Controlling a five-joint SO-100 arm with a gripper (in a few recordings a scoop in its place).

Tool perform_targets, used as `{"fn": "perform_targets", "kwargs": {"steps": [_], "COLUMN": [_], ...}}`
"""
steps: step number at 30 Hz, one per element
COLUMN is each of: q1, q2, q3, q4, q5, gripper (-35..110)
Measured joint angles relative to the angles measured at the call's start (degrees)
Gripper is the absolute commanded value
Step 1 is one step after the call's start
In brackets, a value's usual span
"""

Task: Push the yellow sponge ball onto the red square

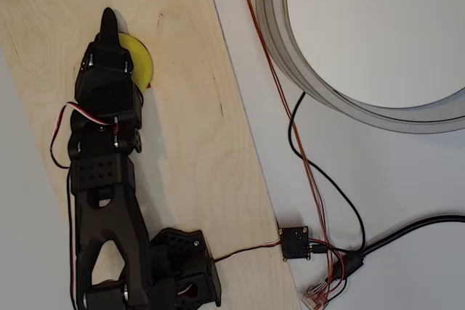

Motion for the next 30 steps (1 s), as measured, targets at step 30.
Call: {"fn": "perform_targets", "kwargs": {"steps": [30], "q1": [-0.26], "q2": [5.01], "q3": [4.39], "q4": [0.79], "q5": [-0.97], "gripper": [20]}}
